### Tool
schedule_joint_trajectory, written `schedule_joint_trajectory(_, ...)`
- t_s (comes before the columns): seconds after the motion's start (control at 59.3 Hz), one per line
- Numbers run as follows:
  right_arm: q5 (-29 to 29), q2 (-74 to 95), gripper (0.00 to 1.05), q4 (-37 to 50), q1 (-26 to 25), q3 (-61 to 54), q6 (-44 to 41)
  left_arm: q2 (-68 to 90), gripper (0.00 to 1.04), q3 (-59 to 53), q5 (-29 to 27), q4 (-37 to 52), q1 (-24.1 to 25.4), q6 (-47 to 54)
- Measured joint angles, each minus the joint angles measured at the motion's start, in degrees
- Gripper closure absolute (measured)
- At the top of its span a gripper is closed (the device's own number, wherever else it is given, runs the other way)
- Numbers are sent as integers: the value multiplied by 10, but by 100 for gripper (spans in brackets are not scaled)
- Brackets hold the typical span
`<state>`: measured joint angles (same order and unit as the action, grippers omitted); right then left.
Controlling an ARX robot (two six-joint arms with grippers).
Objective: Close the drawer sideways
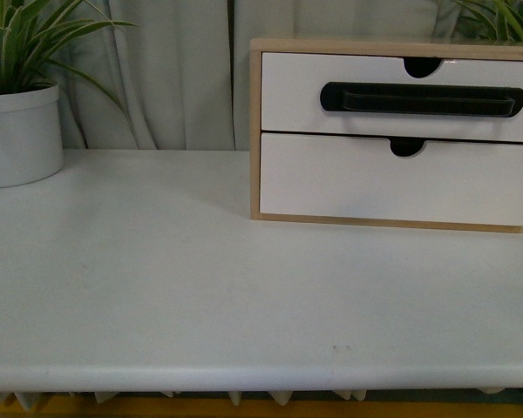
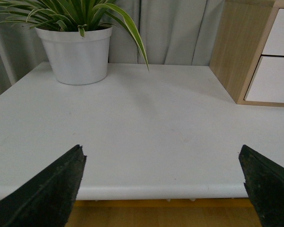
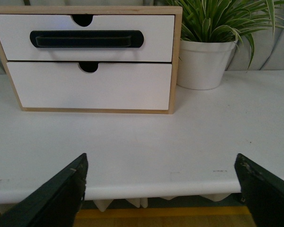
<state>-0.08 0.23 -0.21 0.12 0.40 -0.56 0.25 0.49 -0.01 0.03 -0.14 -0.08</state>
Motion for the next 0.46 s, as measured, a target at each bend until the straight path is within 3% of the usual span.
schedule_joint_trajectory(0.455,0,0,9,0,0,0,0,0,6,0,0,0,0,0)
